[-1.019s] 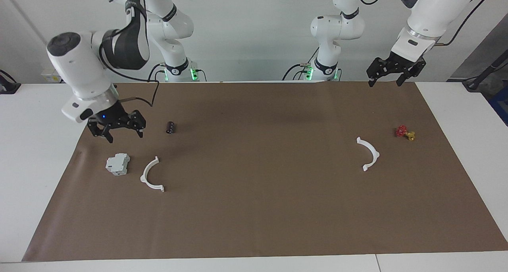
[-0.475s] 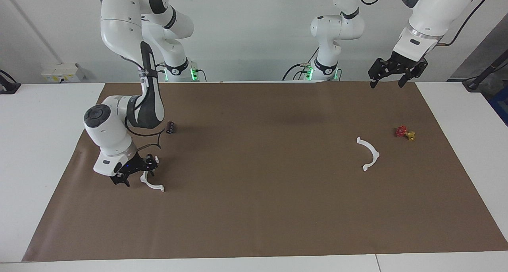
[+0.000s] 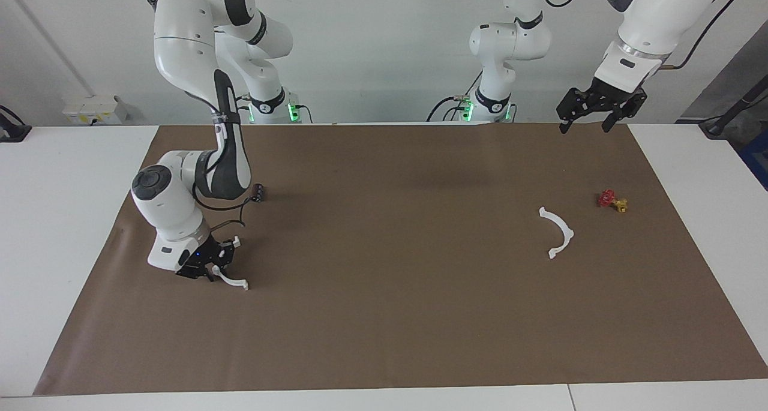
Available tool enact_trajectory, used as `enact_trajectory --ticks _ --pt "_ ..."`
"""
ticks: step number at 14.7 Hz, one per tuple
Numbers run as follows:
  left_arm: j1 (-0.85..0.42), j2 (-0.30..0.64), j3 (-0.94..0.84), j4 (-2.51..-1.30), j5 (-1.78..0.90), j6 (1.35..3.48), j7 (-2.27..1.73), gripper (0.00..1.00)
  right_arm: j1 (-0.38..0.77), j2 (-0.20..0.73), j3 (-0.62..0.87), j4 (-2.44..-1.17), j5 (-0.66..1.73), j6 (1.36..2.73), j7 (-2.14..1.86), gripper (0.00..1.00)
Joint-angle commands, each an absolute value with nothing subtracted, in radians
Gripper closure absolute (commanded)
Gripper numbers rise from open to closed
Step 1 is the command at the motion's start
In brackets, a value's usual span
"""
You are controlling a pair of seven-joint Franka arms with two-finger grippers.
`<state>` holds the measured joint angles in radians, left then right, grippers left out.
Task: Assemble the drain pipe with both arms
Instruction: 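Grasp the white C-shaped clamp half with the right gripper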
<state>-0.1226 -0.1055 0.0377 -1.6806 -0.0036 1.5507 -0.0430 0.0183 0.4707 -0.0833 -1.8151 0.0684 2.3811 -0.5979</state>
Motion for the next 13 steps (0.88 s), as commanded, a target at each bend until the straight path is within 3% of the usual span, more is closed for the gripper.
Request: enact_trajectory --ticks 1,4,13 --pt "-0.124 -0.120 0.038 -1.692 -0.002 1.563 -0.055 0.00 0.020 0.460 -0.077 -1.770 0.094 2.309 -0.580 1.00" --pt "-0.124 -0.120 0.038 -1.692 -0.002 1.563 -0.057 0.00 0.098 0.437 -0.072 -1.704 0.080 2.169 -0.384 1.00" --pt "-0.126 -0.120 0.038 -1.694 -0.002 1.563 -0.054 0.00 0.515 0.465 -0.072 -1.704 0.032 2.272 0.355 1.00"
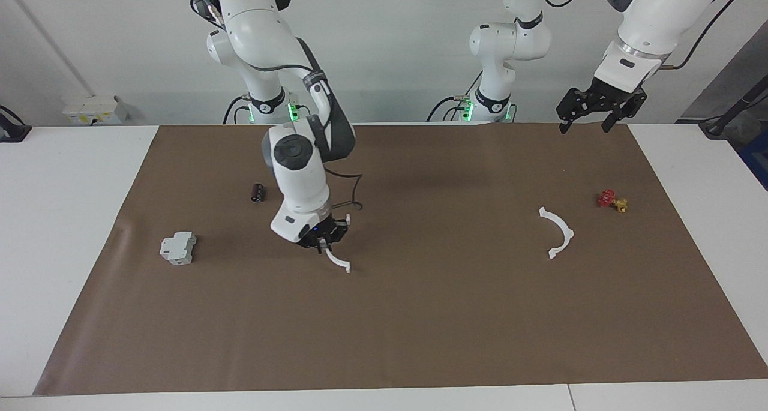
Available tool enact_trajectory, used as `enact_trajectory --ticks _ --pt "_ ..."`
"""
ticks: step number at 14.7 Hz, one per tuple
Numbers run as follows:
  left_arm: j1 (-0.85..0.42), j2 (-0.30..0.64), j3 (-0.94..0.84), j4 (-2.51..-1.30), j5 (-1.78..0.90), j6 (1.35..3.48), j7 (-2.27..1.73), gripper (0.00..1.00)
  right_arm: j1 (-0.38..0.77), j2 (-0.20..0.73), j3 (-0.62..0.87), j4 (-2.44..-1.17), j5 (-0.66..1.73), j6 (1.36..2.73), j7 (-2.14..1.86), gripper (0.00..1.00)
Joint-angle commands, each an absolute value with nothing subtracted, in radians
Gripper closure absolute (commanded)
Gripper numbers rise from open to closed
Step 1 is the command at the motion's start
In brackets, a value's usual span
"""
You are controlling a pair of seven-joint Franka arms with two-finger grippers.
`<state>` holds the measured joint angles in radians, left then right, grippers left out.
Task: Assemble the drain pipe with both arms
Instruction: 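Grasp the white C-shaped clamp half with the right gripper, then carry the clamp half toward the table center with the right gripper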
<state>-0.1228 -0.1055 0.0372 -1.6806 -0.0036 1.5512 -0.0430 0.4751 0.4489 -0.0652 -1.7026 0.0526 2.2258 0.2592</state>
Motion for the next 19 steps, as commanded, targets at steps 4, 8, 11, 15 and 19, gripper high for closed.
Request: enact_trajectory --ticks 4,8,11,15,19 --pt "-0.126 -0.120 0.038 -1.695 -0.002 1.565 -0.055 0.00 0.586 0.479 -0.072 -1.712 0.000 2.310 0.439 1.00" --pt "-0.126 -0.121 0.038 -1.697 -0.002 1.566 -0.054 0.00 0.621 0.489 -0.072 -1.718 -0.031 2.330 0.443 1.00" --pt "-0.126 -0.121 0.038 -1.698 -0.002 1.572 -0.054 0.00 0.627 0.494 -0.071 -1.732 -0.031 2.348 0.442 1.00" --pt "-0.126 -0.121 0.038 -1.700 -0.002 1.572 -0.054 0.00 0.635 0.489 -0.071 -1.776 -0.031 2.396 0.440 1.00" --pt "-0.126 -0.123 0.038 -1.701 -0.002 1.572 -0.052 0.00 0.635 0.486 -0.071 -1.798 -0.031 2.422 0.419 1.00"
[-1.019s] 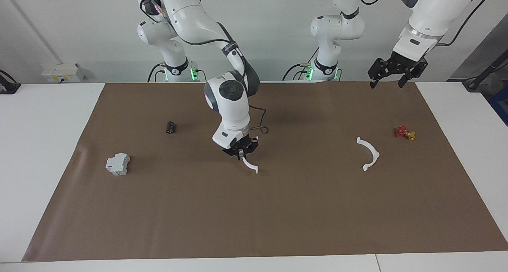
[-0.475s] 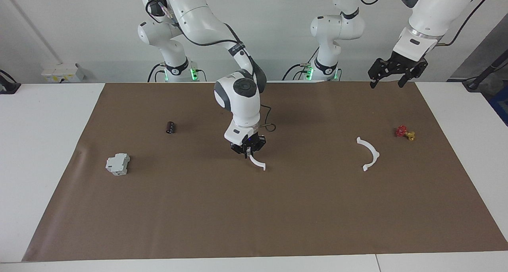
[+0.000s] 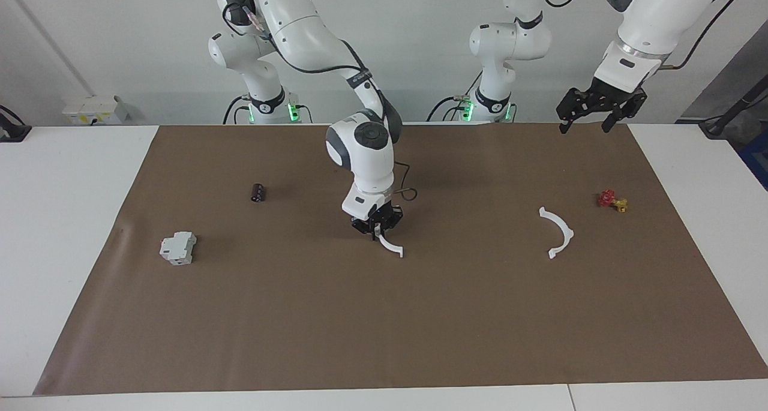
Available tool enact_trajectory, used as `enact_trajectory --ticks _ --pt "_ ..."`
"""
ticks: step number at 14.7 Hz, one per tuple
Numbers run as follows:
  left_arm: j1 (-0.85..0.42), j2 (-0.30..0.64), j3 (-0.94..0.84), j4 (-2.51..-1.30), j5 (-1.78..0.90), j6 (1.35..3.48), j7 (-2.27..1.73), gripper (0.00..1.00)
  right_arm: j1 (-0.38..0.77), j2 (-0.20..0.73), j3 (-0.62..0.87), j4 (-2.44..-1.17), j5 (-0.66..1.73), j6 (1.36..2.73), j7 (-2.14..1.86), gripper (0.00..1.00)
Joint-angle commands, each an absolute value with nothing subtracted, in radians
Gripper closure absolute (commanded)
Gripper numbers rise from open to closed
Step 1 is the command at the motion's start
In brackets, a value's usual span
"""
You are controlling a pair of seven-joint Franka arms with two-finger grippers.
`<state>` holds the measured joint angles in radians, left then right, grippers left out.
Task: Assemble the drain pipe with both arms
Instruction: 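Carry the clamp half toward the table center with the right gripper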
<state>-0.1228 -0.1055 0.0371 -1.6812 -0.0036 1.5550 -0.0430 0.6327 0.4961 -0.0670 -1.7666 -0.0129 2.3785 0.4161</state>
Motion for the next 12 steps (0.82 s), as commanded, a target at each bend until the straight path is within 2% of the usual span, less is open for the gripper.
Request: enact_trajectory --ticks 1,6,7,8,12 --pt "-0.126 -0.123 0.038 -1.701 -0.002 1.572 -0.052 0.00 0.635 0.485 -0.071 -1.808 -0.031 2.442 0.393 1.00" --pt "-0.129 -0.123 0.037 -1.700 -0.002 1.572 -0.055 0.00 0.635 0.483 -0.071 -1.813 -0.031 2.450 0.368 1.00" --pt "-0.129 -0.123 0.038 -1.700 -0.003 1.572 -0.055 0.00 0.637 0.483 -0.071 -1.813 -0.031 2.445 0.370 0.94" --pt "-0.129 -0.123 0.038 -1.700 -0.002 1.572 -0.055 0.00 0.640 0.480 -0.071 -1.813 -0.031 2.436 0.376 0.01" --pt "-0.129 -0.121 0.038 -1.698 -0.002 1.571 -0.055 0.00 0.638 0.440 -0.071 -1.783 -0.014 2.378 0.388 0.00"
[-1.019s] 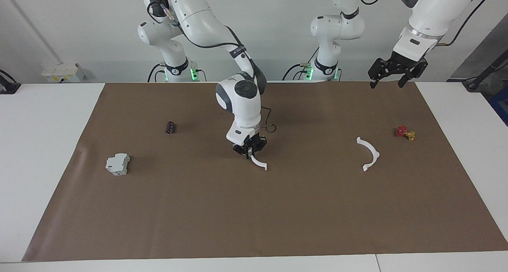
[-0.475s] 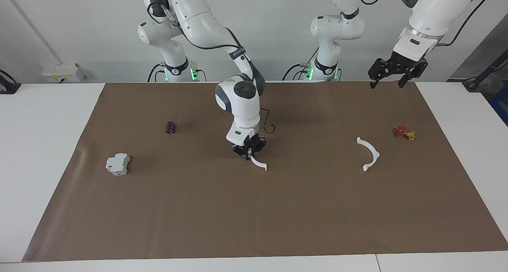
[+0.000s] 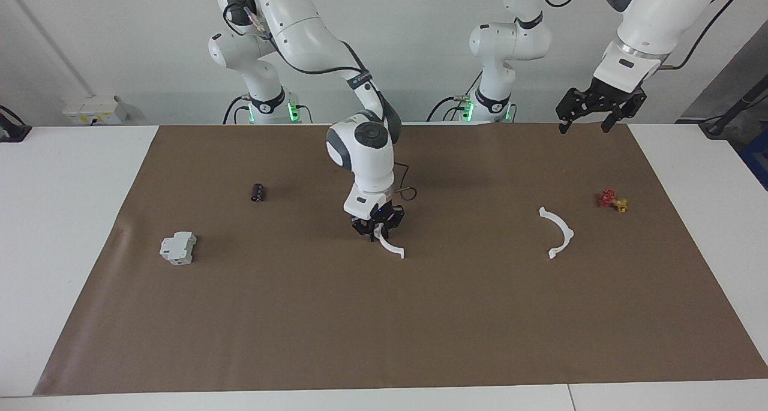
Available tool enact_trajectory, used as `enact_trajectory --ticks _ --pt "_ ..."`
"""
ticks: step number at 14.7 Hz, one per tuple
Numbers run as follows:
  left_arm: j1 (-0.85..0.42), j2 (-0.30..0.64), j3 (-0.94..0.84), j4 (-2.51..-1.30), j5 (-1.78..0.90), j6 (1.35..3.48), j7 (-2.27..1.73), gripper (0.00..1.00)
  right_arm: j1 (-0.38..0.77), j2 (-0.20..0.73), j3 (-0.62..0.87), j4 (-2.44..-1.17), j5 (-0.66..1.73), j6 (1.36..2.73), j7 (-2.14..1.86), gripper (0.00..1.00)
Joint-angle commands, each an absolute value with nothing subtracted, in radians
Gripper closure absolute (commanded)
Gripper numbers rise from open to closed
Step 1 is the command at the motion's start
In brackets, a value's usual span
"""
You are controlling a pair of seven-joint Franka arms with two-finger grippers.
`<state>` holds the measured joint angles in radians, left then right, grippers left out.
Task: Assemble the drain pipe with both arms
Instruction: 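Carry the clamp half toward the table center with the right gripper, then release the clamp half and return the right gripper to rest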
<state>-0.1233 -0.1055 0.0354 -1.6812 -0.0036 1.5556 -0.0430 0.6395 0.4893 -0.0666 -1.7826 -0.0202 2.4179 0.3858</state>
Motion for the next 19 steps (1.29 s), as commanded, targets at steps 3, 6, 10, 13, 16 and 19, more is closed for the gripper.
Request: enact_trajectory --ticks 3,6,10,13,16,19 --pt "-0.129 -0.121 0.038 -1.698 -0.002 1.571 -0.055 0.00 0.623 0.355 -0.083 -1.776 -0.003 2.341 0.524 0.00" --pt "-0.129 -0.123 0.038 -1.700 -0.002 1.572 -0.055 0.00 0.528 0.272 -0.086 -1.776 -0.008 2.271 0.514 0.00" --pt "-0.123 -0.123 0.038 -1.700 -0.002 1.574 -0.054 0.00 0.405 0.197 -0.086 -1.772 -0.012 2.169 0.448 0.00" --pt "-0.121 -0.123 0.038 -1.704 -0.003 1.585 -0.052 0.00 0.299 0.146 -0.084 -1.773 -0.012 1.999 0.298 0.00" --pt "-0.117 -0.130 0.040 -1.732 -0.003 1.626 -0.058 0.00 0.203 0.107 -0.084 -1.773 -0.012 1.878 0.178 0.00" --pt "-0.091 -0.175 0.040 -1.837 -0.003 1.728 -0.058 0.00 0.111 0.072 -0.084 -1.773 -0.012 1.827 0.048 0.00"
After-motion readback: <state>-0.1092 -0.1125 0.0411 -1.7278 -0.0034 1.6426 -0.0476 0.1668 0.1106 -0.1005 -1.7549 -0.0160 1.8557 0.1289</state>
